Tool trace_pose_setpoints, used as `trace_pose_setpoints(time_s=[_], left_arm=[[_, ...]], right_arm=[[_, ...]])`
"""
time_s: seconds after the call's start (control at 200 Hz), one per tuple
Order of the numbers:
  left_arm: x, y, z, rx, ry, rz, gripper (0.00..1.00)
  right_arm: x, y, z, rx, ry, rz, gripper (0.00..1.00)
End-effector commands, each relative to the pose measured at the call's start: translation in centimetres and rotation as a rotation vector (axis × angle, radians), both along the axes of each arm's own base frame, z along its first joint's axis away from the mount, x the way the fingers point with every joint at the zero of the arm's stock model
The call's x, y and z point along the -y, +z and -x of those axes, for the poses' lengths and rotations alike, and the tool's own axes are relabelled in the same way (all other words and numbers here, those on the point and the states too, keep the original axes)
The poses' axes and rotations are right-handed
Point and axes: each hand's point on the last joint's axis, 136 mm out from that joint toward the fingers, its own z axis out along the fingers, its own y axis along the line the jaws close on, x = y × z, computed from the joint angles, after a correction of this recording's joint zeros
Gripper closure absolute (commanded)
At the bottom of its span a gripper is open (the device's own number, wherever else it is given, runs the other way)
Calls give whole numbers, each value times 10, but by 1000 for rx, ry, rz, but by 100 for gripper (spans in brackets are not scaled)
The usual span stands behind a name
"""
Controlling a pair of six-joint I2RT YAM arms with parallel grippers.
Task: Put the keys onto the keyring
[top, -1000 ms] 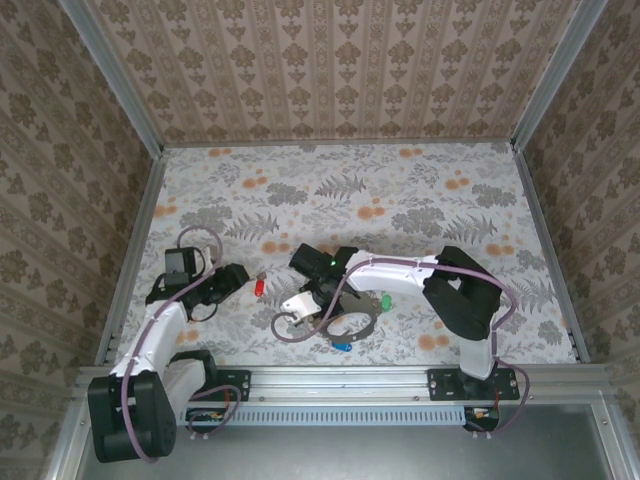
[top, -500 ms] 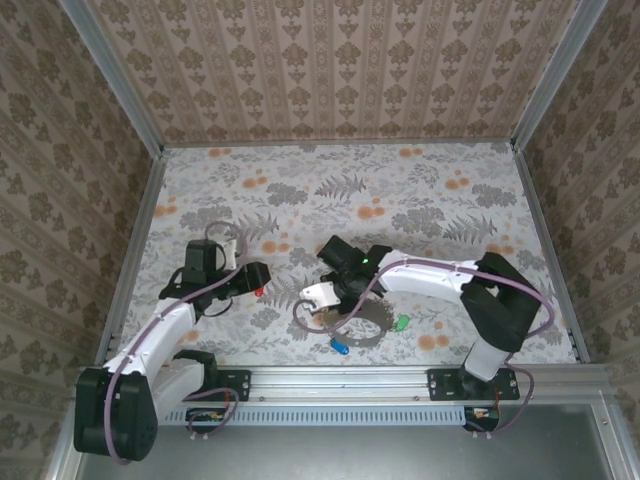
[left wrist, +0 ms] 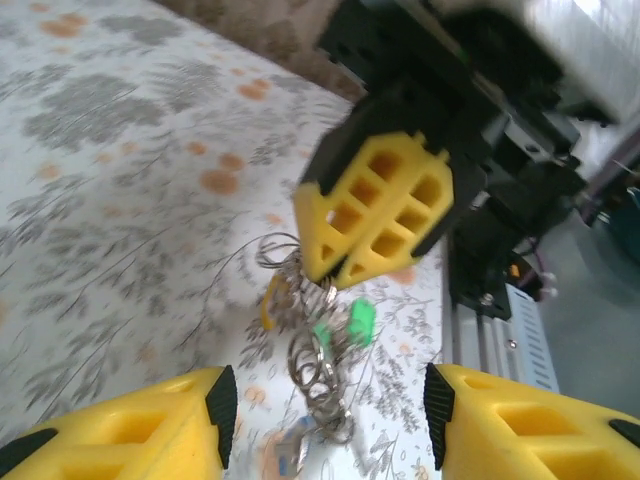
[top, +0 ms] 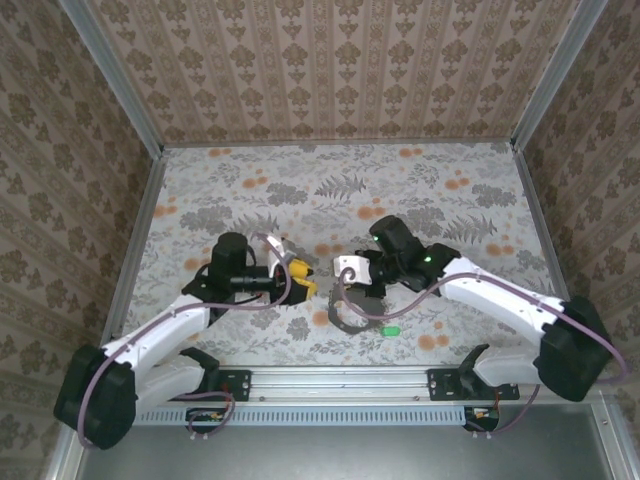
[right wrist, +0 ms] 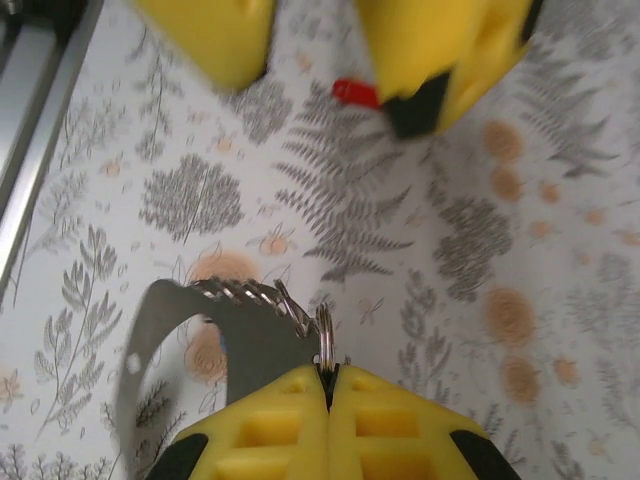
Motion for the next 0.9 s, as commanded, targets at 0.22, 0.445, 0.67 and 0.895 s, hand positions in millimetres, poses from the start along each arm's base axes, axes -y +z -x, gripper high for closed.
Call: trace_pose_setpoints(time_s=[0.22,0.445,0.67,0.895], left_arm=[[40,32,-2,300,-172,-1,45],[43,12,7,268,-231,-86,45],[40,-5,2,206,-154,-114,41],[35,-21,-23,222,-26,-226,67]], right_arm=[[-2,38,13,-26,18,-192,100],[0,49,-2,-14,-54,-253,100],[3,58,-6,-6,-76,-277,100],[2,60,-6,-11,-81,-279,100]])
